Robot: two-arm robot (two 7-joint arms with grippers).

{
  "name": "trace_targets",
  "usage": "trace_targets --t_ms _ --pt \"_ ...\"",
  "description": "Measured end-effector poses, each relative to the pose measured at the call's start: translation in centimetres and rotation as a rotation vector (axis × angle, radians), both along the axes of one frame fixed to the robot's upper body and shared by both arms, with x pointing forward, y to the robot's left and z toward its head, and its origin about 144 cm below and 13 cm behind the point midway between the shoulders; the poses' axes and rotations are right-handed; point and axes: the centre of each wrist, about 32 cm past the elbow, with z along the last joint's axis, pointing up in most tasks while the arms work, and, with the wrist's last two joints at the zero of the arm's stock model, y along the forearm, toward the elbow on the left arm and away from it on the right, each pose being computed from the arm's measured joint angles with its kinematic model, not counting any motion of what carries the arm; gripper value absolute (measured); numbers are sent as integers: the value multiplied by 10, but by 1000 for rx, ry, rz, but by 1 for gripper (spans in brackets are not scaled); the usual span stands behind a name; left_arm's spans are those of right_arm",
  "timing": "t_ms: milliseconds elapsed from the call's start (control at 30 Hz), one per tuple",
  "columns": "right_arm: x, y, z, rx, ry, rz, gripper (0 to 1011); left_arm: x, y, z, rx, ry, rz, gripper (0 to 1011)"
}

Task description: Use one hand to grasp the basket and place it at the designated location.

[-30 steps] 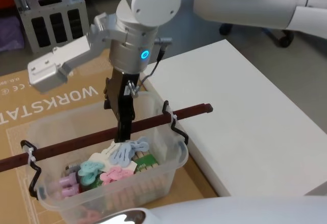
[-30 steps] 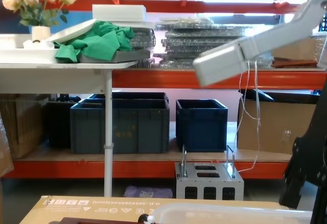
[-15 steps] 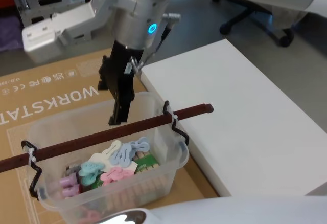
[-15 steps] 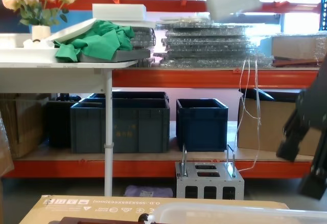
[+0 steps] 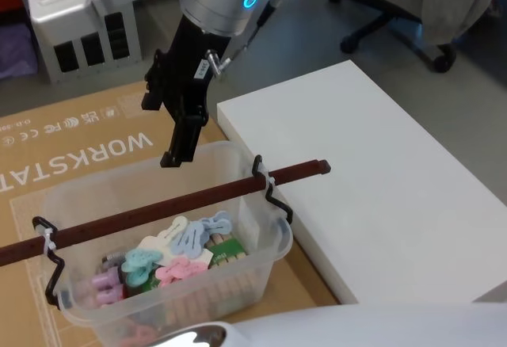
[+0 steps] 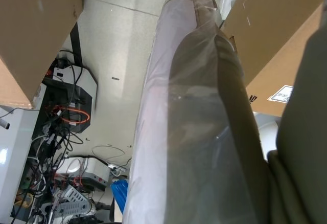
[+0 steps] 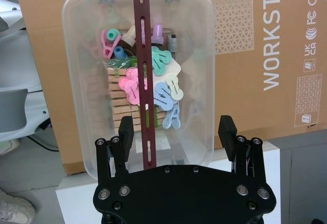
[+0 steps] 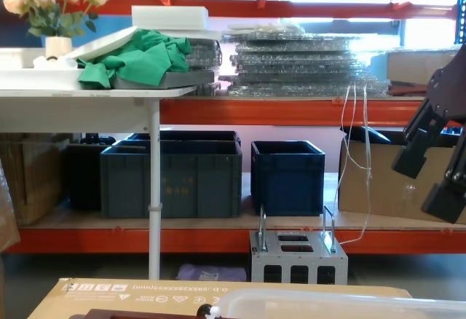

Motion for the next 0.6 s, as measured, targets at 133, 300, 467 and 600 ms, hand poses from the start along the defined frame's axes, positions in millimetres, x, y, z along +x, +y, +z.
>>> trace_targets --t_ms 133,300,467,600 --pt "1 1 -1 -3 2 1 1001 0 0 0 0 0 0 0" --pt "5 10 -10 -22 12 8 1001 0 0 0 0 0 0 0" --pt "6 14 -15 -34 17 8 1001 0 0 0 0 0 0 0" --pt "8 23 -23 -57 22 11 1001 0 0 0 0 0 0 0"
